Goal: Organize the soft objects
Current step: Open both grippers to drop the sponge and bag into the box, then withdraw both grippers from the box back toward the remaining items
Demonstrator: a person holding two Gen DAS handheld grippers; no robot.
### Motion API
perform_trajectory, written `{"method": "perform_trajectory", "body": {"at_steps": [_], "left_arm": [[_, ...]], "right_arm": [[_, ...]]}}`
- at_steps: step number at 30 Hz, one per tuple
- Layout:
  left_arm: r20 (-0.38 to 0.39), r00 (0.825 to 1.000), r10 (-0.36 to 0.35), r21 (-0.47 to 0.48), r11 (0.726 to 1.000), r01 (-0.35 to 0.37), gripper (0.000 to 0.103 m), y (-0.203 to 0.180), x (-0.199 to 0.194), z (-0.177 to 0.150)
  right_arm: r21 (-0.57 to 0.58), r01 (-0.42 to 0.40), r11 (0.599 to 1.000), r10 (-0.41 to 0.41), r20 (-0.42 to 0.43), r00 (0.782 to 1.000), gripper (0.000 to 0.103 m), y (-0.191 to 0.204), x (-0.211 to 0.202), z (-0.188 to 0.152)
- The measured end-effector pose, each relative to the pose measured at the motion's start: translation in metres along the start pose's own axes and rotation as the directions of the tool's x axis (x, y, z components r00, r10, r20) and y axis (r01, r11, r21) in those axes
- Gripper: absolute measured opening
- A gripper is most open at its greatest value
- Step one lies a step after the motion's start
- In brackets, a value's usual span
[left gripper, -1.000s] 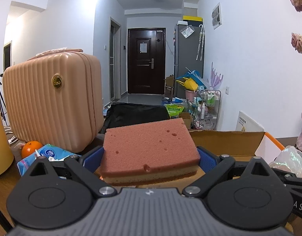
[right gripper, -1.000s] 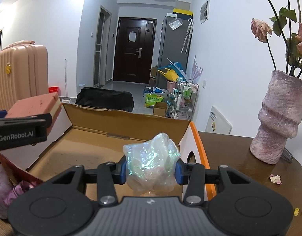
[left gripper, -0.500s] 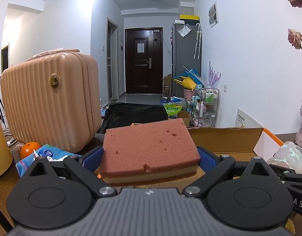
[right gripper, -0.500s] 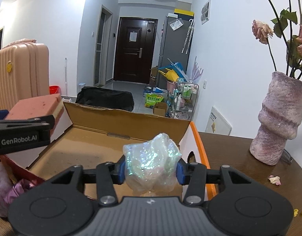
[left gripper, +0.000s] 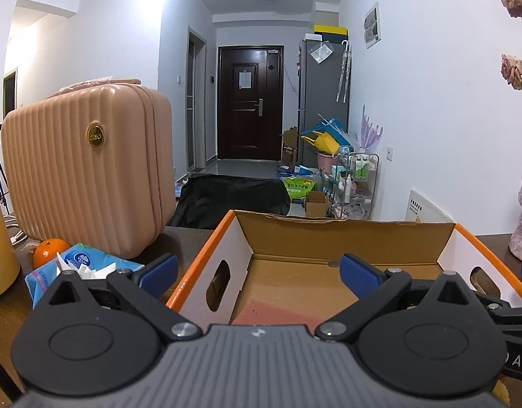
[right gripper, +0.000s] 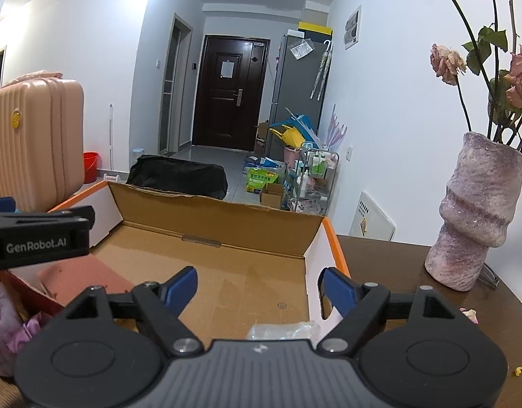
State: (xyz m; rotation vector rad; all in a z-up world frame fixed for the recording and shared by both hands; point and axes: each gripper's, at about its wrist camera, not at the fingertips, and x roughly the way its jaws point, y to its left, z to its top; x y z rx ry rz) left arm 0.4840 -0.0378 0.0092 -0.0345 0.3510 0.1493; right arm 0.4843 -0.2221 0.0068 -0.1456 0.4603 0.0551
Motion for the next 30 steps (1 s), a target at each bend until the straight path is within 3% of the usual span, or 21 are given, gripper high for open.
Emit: {"method": "perform_trajectory", "body": {"at_steps": [10, 13, 19, 30], "left_arm": [[0.012, 1.0, 0.015, -0.029, 0.999, -0.015, 0.103, 0.004, -0.01, 0.005], [0.019, 1.0, 0.016, -0.051, 0.999, -0.015, 0.103, 0.009, -0.02, 0.013], [0.054, 0.999, 0.003, -0.076, 0.997, 0.001, 0.103, 0.019, -0.044, 0.022], [0.096, 0.995, -0.024, -0.089, 0.995, 0.033, 0.103, 0.037, -0.089, 0.023]], "right_arm": [[0.047, -0.002, 0.999, 0.001, 0.029, 1.0, 0.094, -0.005, -0.016, 0.004], [0.073, -0.012, 0.997, 0.007, 0.063, 0.998, 0.102, -0.009, -0.029, 0.007], [0.086, -0.023, 0.996, 0.012, 0.122, 0.992, 0.103, -0.014, -0.059, 0.011], [0.06, -0.047, 0.997, 0.037, 0.153, 0.988, 0.103, -0.014, -0.103, -0.001]]}}
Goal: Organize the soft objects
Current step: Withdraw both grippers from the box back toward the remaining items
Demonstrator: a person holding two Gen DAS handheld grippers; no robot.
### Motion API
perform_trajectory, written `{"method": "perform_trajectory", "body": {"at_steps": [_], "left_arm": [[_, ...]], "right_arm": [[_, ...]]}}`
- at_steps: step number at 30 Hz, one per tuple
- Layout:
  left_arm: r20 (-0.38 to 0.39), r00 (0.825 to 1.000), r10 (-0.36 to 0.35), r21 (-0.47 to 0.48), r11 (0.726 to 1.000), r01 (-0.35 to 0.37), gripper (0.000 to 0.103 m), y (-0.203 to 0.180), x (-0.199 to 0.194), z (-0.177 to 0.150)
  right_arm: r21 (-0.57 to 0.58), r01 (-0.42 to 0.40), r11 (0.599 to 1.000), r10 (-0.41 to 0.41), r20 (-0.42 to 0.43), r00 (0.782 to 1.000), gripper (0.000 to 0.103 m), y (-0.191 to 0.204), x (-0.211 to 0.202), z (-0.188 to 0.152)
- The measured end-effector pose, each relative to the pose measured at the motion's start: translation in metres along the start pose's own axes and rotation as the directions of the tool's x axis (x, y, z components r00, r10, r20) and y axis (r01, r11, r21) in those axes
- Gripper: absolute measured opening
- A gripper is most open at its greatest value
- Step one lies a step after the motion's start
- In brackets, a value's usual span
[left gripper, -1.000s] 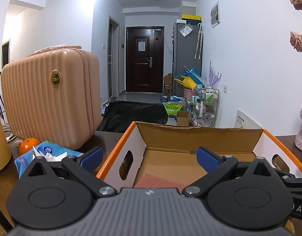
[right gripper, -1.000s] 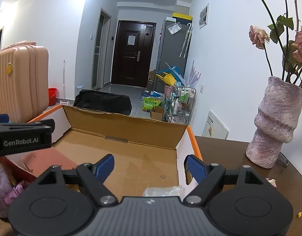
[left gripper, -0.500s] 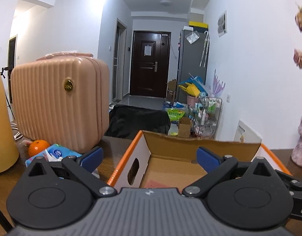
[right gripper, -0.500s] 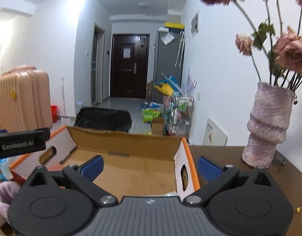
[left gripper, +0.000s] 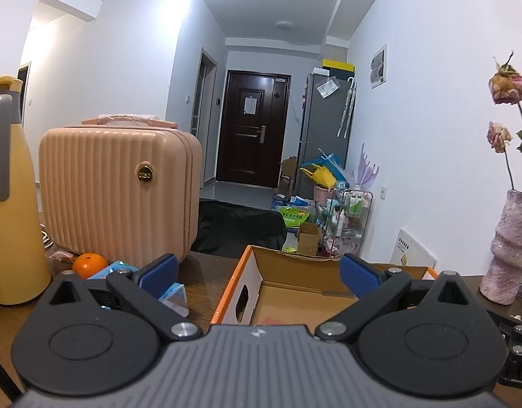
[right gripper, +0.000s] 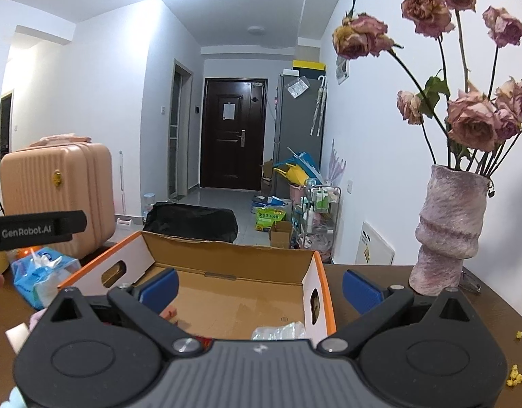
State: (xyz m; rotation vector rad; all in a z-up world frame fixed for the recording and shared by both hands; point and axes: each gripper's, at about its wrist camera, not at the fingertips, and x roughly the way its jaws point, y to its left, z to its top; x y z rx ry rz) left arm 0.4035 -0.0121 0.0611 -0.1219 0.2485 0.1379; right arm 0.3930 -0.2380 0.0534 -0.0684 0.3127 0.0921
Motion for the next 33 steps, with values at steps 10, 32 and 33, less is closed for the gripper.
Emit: {"method": "perform_trajectory", "body": {"at_steps": [10, 32, 33], "left_arm": [[-0.005, 1.0, -0.007, 0.02, 1.0, 0.007, 0.103, 0.008, -0.03, -0.01], [-0.021, 1.0, -0.008, 0.06, 0.998, 0.009, 0.103, 0.03, -0.089, -0.035], [-0.02, 1.0, -0.009, 0.063, 0.998, 0.01, 0.103, 0.03, -0.091, -0.036]], "right_arm": [[-0.008, -0.016, 1.0, 0.016, 0.006, 1.0, 0.103, 0.002, -0.035, -0.015], [-0.022, -0.036, 0.999, 0.036, -0.007, 0.999, 0.103, 0.015, -0.098, -0.053], [-0.022, -0.038, 0.999, 0.038, -0.004, 0.999, 0.103, 0.016, -0.101, -0.054]]}}
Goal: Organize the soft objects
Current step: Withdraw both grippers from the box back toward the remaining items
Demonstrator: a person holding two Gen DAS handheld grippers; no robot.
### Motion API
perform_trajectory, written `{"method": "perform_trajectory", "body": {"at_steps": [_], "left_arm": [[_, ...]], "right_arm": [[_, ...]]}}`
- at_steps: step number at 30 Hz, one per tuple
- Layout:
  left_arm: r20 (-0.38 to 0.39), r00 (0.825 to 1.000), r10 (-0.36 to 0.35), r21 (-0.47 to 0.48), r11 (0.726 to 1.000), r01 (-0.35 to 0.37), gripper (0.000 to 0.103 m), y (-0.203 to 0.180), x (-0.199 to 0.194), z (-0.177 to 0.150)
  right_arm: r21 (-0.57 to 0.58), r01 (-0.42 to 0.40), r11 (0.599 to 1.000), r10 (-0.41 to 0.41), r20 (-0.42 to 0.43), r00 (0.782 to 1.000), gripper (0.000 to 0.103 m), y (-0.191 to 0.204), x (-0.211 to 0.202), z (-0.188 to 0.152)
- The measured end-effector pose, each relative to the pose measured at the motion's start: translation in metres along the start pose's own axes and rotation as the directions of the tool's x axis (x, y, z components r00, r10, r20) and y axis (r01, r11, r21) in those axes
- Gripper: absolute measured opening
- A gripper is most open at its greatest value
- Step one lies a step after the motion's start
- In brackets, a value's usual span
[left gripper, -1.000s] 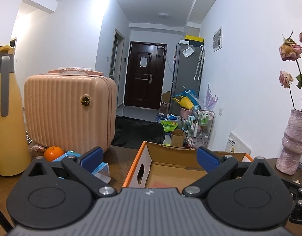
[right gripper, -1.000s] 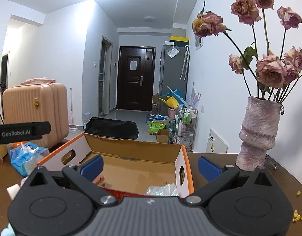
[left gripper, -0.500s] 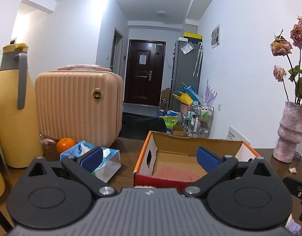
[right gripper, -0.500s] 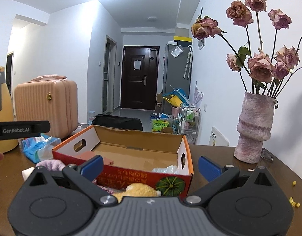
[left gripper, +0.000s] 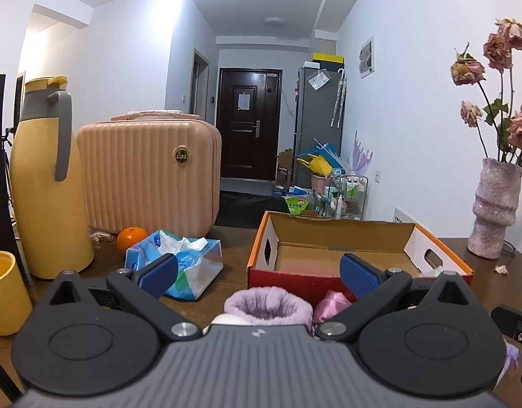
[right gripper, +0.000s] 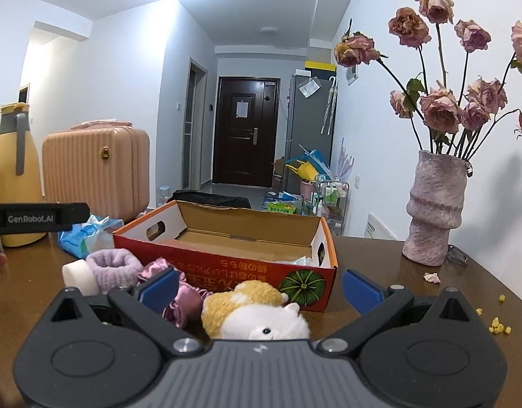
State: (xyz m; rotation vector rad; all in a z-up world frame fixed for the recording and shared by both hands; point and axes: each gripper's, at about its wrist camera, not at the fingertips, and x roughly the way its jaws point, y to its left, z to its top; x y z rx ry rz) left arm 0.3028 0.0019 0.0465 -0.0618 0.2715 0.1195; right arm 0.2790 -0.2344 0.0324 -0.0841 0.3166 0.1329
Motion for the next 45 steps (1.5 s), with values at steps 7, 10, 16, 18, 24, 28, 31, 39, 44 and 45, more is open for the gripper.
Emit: {"method": "perform_trajectory", "body": {"at_steps": [7, 10, 16, 18, 24, 28, 31, 39, 44, 45], "left_arm": [[0.001, 1.0, 0.0, 0.022, 1.0, 0.0, 0.103, 0.001, -0.019, -0.012], [-0.001, 1.0, -0.008, 0.024, 1.0, 0.008, 0.103, 0.002, -0.028, -0.017], [-0.004, 1.0, -0.021, 0.034, 0.999, 0.021, 0.103, 0.003, -0.044, -0.026], [-0.005, 1.0, -0.022, 0.036, 0.999, 0.022, 0.103, 0.004, -0.049, -0.03], [-0.018, 1.0, -0.024, 0.036, 0.999, 0.024, 0.103, 0.011, -0.062, -0.039], [-0.031, 0.999, -0.023, 0.037, 0.999, 0.025, 0.103, 0.017, -0.069, -0.044], [-0.04, 0.999, -0.025, 0.039, 0.999, 0.026, 0.103, 0.021, -0.075, -0.049], [-0.072, 0.997, -0.03, 0.036, 0.999, 0.033, 0.103, 0.034, -0.087, -0.057], [-0.087, 0.996, -0.026, 0.027, 0.999, 0.029, 0.103, 0.042, -0.089, -0.06], [-0.088, 0.996, -0.025, 0.025, 0.999, 0.027, 0.103, 0.043, -0.089, -0.06]], "right_arm": [[0.003, -0.015, 1.0, 0.015, 0.011, 1.0, 0.103, 0.007, -0.02, -0.01], [0.008, -0.022, 1.0, 0.022, 0.008, 1.0, 0.103, 0.009, -0.027, -0.016], [0.026, -0.029, 0.999, 0.029, 0.003, 1.0, 0.103, 0.01, -0.038, -0.025], [0.034, -0.03, 0.999, 0.03, -0.001, 1.0, 0.103, 0.01, -0.041, -0.027], [0.043, -0.037, 0.998, 0.038, -0.017, 0.999, 0.103, 0.013, -0.047, -0.037], [0.044, -0.043, 0.998, 0.044, -0.028, 0.999, 0.103, 0.016, -0.052, -0.043], [0.044, -0.043, 0.998, 0.045, -0.036, 0.998, 0.103, 0.018, -0.055, -0.047], [0.051, -0.037, 0.998, 0.041, -0.062, 0.997, 0.103, 0.022, -0.056, -0.054], [0.035, -0.057, 0.998, 0.059, -0.086, 0.995, 0.103, 0.03, -0.055, -0.058], [0.031, -0.063, 0.998, 0.065, -0.091, 0.994, 0.103, 0.033, -0.055, -0.059]]}}
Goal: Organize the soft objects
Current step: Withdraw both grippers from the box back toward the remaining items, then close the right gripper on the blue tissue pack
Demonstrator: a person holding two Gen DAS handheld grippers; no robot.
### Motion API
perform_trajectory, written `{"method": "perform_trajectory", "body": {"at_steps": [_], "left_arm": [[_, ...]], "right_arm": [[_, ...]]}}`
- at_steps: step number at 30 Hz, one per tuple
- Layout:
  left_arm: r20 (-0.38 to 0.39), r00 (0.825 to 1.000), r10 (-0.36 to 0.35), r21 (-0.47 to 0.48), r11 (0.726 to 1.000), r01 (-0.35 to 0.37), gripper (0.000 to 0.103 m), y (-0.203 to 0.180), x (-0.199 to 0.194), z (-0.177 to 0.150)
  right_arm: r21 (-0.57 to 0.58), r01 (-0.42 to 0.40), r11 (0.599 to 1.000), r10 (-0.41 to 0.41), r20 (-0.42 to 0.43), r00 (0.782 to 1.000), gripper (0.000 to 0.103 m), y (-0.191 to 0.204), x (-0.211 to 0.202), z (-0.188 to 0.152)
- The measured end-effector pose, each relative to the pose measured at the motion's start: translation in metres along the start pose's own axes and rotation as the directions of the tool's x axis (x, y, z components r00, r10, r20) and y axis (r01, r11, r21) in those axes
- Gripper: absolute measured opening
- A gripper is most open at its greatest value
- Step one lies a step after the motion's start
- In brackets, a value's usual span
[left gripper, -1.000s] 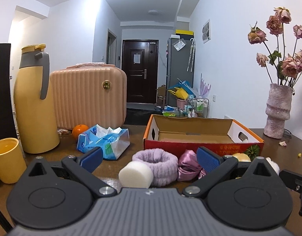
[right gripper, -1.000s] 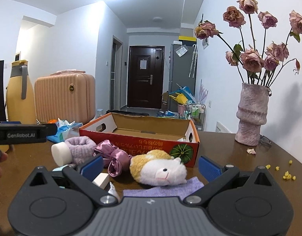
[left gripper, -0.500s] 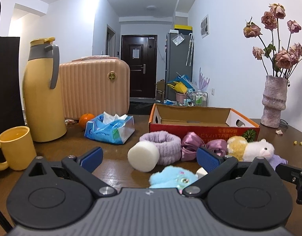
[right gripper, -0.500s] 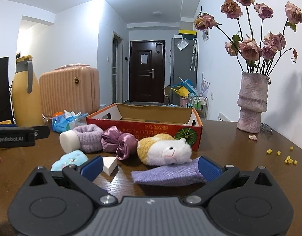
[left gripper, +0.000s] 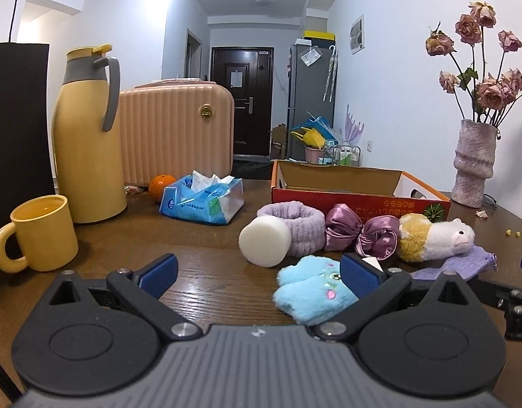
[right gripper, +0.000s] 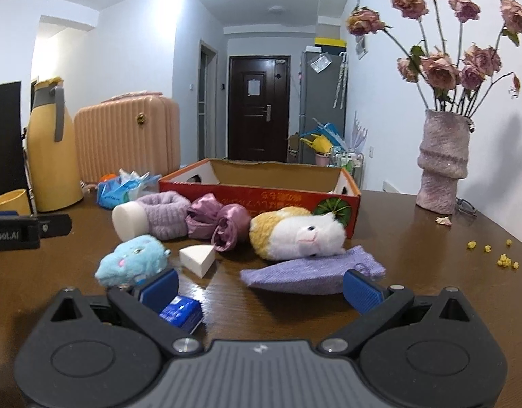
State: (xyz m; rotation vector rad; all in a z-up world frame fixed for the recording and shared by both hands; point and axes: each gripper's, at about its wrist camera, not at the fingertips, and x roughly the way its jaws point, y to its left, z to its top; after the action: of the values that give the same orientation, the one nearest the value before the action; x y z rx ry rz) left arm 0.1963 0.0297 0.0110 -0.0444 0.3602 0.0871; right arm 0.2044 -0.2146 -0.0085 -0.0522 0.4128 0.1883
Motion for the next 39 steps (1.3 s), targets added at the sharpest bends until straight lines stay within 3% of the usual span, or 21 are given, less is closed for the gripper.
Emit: {"method": "perform_trajectory", "body": {"at_steps": [15, 27, 34, 37, 39], "left_arm": [[-0.028, 1.0, 0.013, 0.007, 1.0, -0.013, 0.103, 0.023, -0.006, -0.01], [-0.055, 0.998, 0.014, -0.047, 0.999, -0.017, 0.103, 0.041, -0.006, -0.01], [-0.073, 0.997, 0.017, -0.055, 0.998, -0.021, 0.103, 0.042, -0.004, -0.01], [-0.075, 0.997, 0.018, -0.055, 0.998, -0.022, 0.103, 0.042, -0.004, -0.01], [-0.076, 0.997, 0.019, -0.055, 0.998, -0.023, 0.103, 0.042, -0.003, -0.01]], "right_arm": [[-0.045, -0.097, 0.994, 0.089, -0.148, 0.985, 0.103, 0.052, 0.031, -0.008], [-0.049, -0.079, 0.996, 0.064, -0.247, 0.967, 0.095, 0.069, 0.054, -0.013], [-0.024, -0.096, 0.995, 0.086, -0.268, 0.959, 0.07, 0.065, 0.056, -0.014], [-0.023, -0.106, 0.994, 0.097, -0.26, 0.961, 0.051, 0.065, 0.054, -0.014], [-0.027, -0.106, 0.994, 0.096, -0.258, 0.962, 0.05, 0.065, 0.053, -0.014]]}}
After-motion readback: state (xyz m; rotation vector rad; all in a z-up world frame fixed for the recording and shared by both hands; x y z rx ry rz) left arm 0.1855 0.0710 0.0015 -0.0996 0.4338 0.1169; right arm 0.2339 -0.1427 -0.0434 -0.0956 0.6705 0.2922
